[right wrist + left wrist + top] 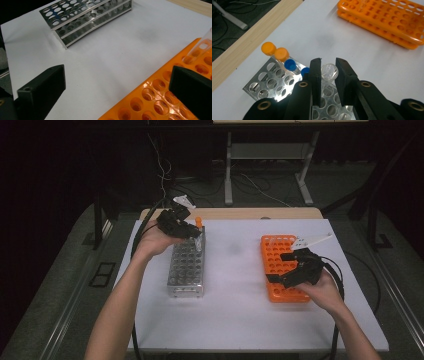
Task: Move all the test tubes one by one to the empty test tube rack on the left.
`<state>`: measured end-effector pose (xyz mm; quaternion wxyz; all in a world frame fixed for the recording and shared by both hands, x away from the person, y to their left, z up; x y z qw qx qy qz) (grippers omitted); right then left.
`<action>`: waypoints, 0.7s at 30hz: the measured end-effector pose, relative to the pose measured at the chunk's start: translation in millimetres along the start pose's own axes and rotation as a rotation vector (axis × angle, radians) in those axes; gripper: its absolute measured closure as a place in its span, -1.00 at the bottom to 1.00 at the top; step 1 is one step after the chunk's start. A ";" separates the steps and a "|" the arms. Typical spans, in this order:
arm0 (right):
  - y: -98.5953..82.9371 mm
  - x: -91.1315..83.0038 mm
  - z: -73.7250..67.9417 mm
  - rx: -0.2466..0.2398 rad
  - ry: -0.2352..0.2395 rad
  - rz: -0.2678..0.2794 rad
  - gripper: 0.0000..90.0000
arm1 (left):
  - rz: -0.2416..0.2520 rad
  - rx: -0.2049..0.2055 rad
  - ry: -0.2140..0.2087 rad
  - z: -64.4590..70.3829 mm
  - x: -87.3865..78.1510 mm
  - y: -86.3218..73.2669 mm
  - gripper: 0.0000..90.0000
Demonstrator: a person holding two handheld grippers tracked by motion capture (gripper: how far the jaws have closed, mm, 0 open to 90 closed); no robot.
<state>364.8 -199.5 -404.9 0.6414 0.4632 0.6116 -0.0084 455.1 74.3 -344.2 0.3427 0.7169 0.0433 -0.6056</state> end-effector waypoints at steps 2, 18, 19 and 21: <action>0.0 0.5 2.0 0.003 0.002 0.001 -0.99 | -0.009 0.001 0.008 -1.8 3.7 -0.3 0.66; -0.7 6.6 20.7 0.033 0.005 -0.008 -0.99 | -0.030 -0.017 -0.009 -8.0 28.4 -6.4 0.65; -0.7 7.5 22.4 0.035 0.006 -0.009 -0.99 | -0.033 -0.021 -0.012 -8.4 29.9 -7.5 0.65; -0.3 9.5 25.5 0.045 0.008 -0.009 -0.99 | -0.036 -0.025 -0.019 -9.2 33.0 -9.4 0.65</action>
Point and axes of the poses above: each handheld gripper's, and its own axes: x roughly forward along the jaws, y roughly out of its top, z roughly to its right, the point moved 8 cm from there along x, roughly forward along the jaws, and after that the axes turned 14 degrees about -z, right-handed, at the moved point
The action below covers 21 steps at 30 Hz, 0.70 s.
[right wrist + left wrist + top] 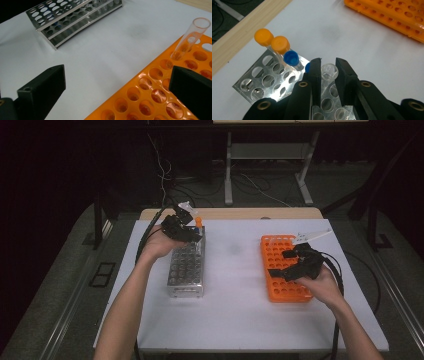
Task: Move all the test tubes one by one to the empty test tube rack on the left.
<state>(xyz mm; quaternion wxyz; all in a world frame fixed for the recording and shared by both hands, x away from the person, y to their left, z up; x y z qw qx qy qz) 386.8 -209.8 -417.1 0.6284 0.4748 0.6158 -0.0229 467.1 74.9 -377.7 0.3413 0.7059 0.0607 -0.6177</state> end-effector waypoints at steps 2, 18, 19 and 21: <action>0.7 2.1 2.7 0.003 0.001 0.001 -0.99 | -0.001 -0.007 -0.008 -0.1 2.5 -1.2 0.65; 4.7 16.0 28.5 0.049 -0.020 -0.029 -0.99 | 0.025 -0.048 -0.071 8.5 -5.9 -4.4 0.25; 5.5 16.5 30.6 0.051 -0.023 -0.030 -0.99 | 0.023 -0.045 -0.072 10.2 -7.8 -4.9 0.21; 7.2 17.5 35.1 0.056 -0.029 -0.035 -0.99 | 0.035 -0.050 -0.083 14.3 -11.5 -5.2 0.12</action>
Point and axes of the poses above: each handheld gripper's, and its own axes: x roughly forward along the jaws, y roughly out of its top, z roughly to its right, the point moved 8 cm from there along x, roughly forward along the jaws, and after that the axes turned 14 degrees about -z, right-handed, at the moved point
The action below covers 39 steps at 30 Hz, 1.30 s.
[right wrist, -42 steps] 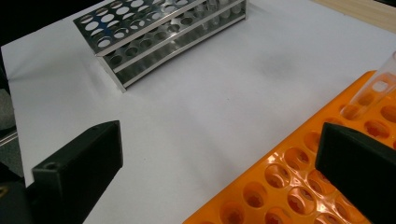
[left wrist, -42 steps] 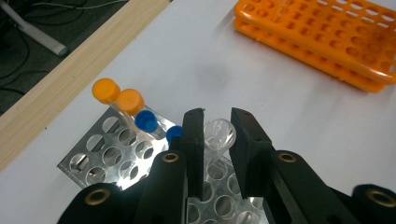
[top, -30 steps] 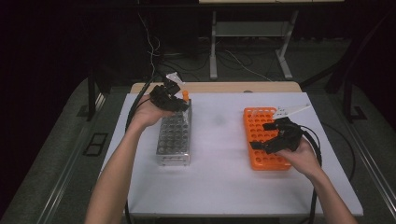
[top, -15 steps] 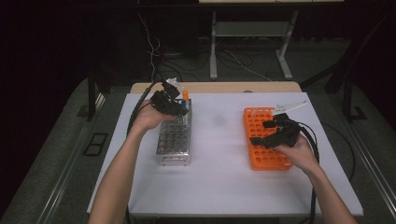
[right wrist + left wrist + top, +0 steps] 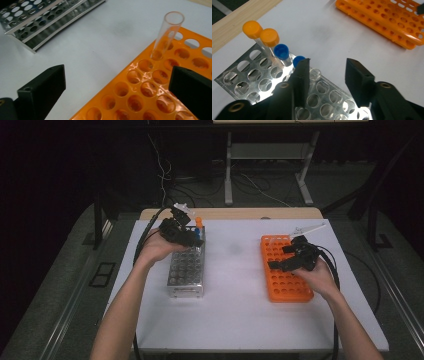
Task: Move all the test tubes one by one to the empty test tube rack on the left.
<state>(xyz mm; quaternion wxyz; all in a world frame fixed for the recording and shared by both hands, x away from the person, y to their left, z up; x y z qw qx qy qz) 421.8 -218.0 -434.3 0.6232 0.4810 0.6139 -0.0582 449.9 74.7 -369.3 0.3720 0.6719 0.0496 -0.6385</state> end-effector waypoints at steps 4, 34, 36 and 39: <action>3.7 3.2 7.6 0.012 -0.007 -0.008 -0.99 | 0.014 0.008 -0.005 8.9 -7.0 -2.4 -0.06; 26.9 37.0 43.1 0.003 -0.173 -0.044 0.62 | 0.105 0.044 -0.043 54.8 -27.0 -27.5 -0.61; 27.4 37.9 43.1 -0.002 -0.197 -0.043 0.65 | 0.112 0.042 -0.044 54.8 -27.8 -27.7 -0.61; 28.3 38.3 42.2 -0.011 -0.211 -0.044 0.66 | 0.115 0.040 -0.043 54.2 -28.5 -28.1 -0.61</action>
Point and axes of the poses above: each handheld gripper's, and its own axes: x roughly forward along the jaws, y roughly out of its top, z roughly to its right, the point moved 8 cm from there along x, roughly forward along the jaws, and after that the axes turned 14 degrees about -z, right-handed, at the moved point
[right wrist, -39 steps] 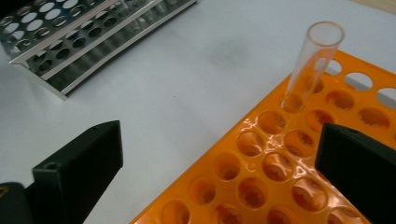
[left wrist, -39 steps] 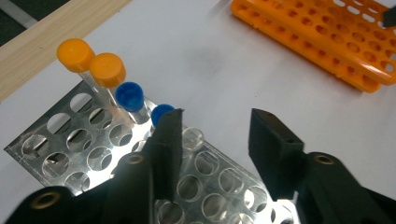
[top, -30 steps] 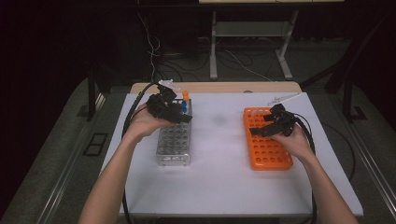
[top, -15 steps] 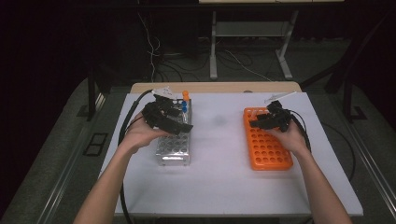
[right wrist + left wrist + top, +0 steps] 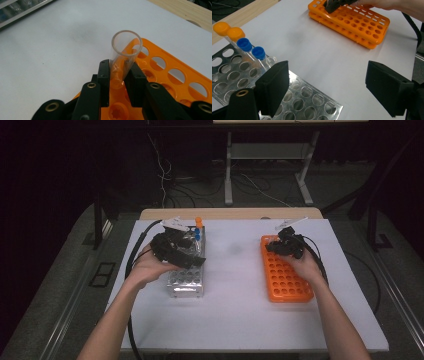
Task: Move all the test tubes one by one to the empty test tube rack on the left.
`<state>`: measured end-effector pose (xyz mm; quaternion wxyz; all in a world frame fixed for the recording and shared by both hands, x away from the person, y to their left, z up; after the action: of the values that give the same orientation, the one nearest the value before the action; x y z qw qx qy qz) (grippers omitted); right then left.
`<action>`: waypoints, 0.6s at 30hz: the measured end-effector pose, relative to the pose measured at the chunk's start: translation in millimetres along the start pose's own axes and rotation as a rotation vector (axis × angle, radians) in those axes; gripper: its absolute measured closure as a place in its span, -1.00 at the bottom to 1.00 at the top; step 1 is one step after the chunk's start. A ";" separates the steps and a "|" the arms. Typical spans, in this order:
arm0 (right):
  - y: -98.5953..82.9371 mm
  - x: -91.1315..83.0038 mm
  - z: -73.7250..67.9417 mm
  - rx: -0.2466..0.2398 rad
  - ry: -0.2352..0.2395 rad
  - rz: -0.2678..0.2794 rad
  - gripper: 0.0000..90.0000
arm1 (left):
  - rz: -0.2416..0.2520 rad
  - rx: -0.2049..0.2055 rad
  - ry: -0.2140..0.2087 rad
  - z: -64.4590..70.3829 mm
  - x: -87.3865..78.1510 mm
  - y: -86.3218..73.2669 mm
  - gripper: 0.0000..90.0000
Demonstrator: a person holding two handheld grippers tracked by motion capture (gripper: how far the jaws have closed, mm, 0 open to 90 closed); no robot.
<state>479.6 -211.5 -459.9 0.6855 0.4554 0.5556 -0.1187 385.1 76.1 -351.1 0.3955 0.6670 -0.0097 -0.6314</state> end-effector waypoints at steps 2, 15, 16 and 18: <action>0.4 -0.9 -0.7 -0.007 -0.008 0.000 0.66 | 0.000 0.000 0.000 0.1 0.2 0.0 -0.61; 2.4 -32.1 -5.3 -0.009 -0.041 0.037 0.66 | -0.002 0.016 -0.011 4.5 3.4 4.0 -0.61; 2.3 -35.8 -6.6 -0.005 -0.027 0.040 0.66 | -0.002 0.020 -0.011 4.8 3.5 4.2 -0.61; 2.0 -43.7 -9.5 -0.003 -0.011 0.046 0.66 | -0.002 0.020 -0.012 5.8 3.5 4.9 -0.61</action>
<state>459.3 -218.2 -420.6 0.6917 0.4663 0.5415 -0.1044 383.3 67.9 -350.8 0.3880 0.6673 -0.0177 -0.6355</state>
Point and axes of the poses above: each handheld gripper's, and its own axes: x roughly forward along the jaws, y roughly out of its top, z roughly to its right, the point moved 8 cm from there along x, roughly forward along the jaws, and after that the axes turned 14 degrees about -z, right-handed, at the moved point
